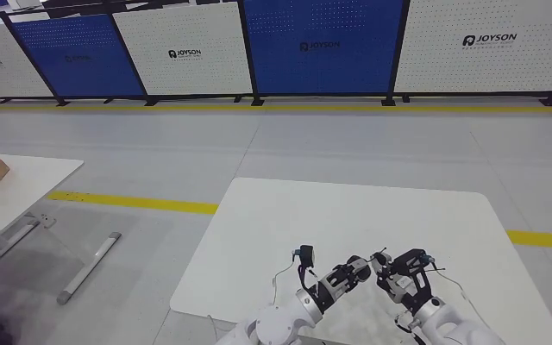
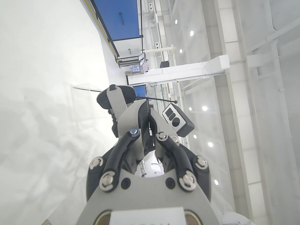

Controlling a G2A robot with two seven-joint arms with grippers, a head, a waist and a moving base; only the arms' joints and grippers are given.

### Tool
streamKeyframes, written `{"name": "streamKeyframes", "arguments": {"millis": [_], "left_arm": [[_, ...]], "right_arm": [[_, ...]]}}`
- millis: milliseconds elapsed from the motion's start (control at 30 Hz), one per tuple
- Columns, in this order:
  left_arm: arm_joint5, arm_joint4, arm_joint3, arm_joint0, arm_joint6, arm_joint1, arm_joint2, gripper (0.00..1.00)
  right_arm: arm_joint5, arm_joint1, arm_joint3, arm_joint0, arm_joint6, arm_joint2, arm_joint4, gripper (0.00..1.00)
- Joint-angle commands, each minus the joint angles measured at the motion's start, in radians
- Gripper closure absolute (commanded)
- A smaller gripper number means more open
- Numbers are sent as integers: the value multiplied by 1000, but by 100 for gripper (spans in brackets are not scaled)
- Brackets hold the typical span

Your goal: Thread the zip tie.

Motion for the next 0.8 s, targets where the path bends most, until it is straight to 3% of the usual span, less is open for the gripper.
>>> {"name": "streamKeyframes", "arguments": {"millis": [0,533,767], "left_arm": [[-2,4,-6,3,2,0,0,100],[-30,44,-92,39,-2,8,-3,100],[-39,50,-101,44,-5,10,-5,100]], "right_arm": [[0,0,2,0,-2,0,-2,100],[0,-3,9,-4,-14,5,-19,100],[2,-4,9,-5,-14,6,-24,100]]}}
